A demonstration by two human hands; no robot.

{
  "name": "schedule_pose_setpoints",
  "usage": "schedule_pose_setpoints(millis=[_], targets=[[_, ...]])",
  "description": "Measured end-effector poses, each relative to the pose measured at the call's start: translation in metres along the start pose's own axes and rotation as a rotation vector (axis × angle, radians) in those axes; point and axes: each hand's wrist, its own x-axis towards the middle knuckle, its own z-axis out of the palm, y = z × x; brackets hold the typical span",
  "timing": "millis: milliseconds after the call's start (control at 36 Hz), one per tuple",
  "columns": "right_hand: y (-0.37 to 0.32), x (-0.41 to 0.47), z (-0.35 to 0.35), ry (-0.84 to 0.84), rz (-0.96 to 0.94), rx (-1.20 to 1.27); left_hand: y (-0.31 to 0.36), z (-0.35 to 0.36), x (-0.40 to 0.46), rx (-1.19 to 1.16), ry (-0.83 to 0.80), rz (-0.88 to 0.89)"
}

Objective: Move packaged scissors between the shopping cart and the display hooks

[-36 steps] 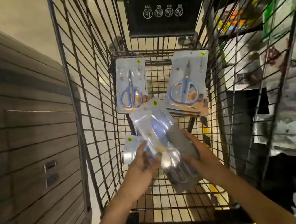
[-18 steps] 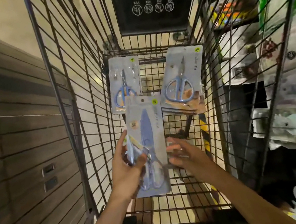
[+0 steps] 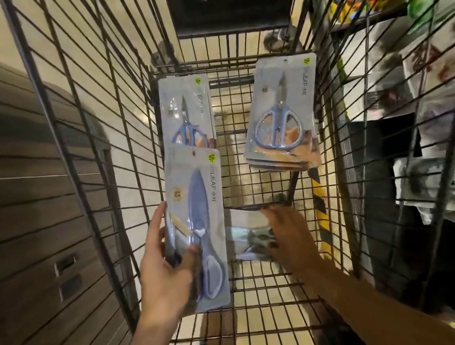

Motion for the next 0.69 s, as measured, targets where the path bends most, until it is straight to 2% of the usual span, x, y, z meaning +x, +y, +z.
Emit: schedule_pose_setpoints(millis=[83, 250, 361, 500, 694], targets=[[-0.001, -0.001, -0.001, 0.012, -0.021, -0.080, -0.002, -0.001, 0.001, 0.016, 0.004, 0.021], [-0.009, -0.004, -0.025, -0.208, -0.053, -0.051, -0.003, -0.002, -0.001, 0.019, 0.015, -0.009], [-0.018, -0.013, -0.049, -0.260, -0.052, -0.043, 0.006, -0.002, -0.006, 0.009, 0.009, 0.007], [-0.033, -0.044, -0.090, -0.145, 0.029, 0.164, 0.041, -0.012, -0.023, -0.004, -0.021, 0.067], [-0.074, -0.111, -0.180, 0.113, 0.089, 0.734, 0.124, -0.040, -0.063, 0.029, -0.115, 0.262]])
